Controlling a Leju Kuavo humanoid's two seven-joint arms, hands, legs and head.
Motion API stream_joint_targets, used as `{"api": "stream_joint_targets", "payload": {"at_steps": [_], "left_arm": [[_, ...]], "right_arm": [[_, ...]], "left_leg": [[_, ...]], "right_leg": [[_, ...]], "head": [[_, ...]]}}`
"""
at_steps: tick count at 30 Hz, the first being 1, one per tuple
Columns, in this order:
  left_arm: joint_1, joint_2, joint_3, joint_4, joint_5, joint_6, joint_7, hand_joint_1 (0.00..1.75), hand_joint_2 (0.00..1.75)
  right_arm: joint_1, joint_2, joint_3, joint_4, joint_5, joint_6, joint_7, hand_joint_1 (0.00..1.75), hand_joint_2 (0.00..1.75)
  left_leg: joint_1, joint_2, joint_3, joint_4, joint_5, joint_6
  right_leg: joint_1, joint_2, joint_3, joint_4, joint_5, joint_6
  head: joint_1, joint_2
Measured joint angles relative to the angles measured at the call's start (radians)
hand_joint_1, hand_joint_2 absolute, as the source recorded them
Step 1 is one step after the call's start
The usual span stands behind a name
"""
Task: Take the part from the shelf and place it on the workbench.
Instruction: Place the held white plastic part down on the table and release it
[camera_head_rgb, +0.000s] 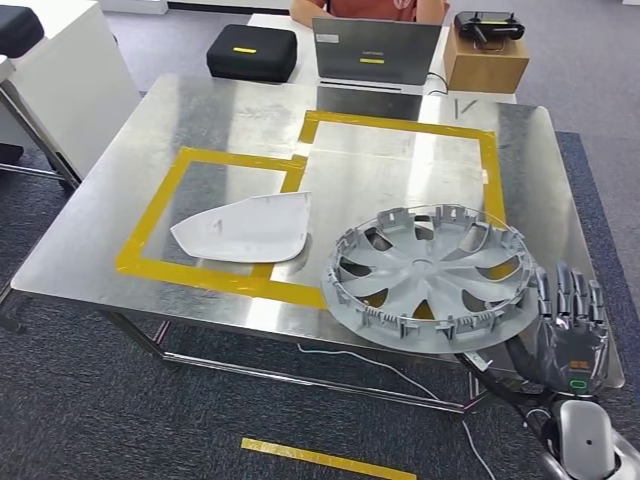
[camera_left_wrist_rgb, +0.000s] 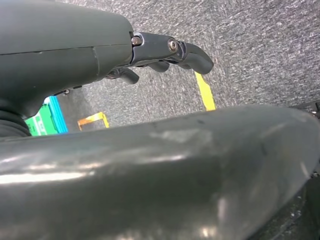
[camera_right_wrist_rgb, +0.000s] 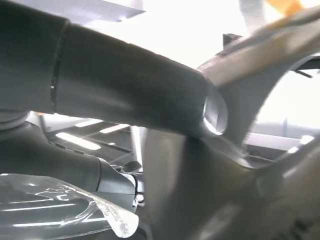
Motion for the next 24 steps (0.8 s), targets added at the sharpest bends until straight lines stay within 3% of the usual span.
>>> {"api": "stream_joint_targets", "payload": {"at_steps": [14, 24], "left_arm": [[0.003, -0.004, -0.009, 0.000, 0.031, 0.004, -0.006, 0.00, 0.00], [0.005, -0.009, -0.016, 0.000, 0.042, 0.017, -0.007, 0.00, 0.00]], "right_arm": [[0.087, 0.054, -0.219, 0.034, 0.000, 0.057, -0.092, 0.00, 0.00], [0.112, 0.070, -0.298, 0.033, 0.000, 0.129, -0.029, 0.00, 0.00]], "left_leg": [[0.000, 0.000, 0.000, 0.000, 0.000, 0.000], [0.000, 0.001, 0.000, 0.000, 0.000, 0.000]], "right_leg": [[0.000, 0.000, 0.000, 0.000, 0.000, 0.000], [0.000, 0.001, 0.000, 0.000, 0.000, 0.000]], "head": [[0.000, 0.000], [0.000, 0.000]]}}
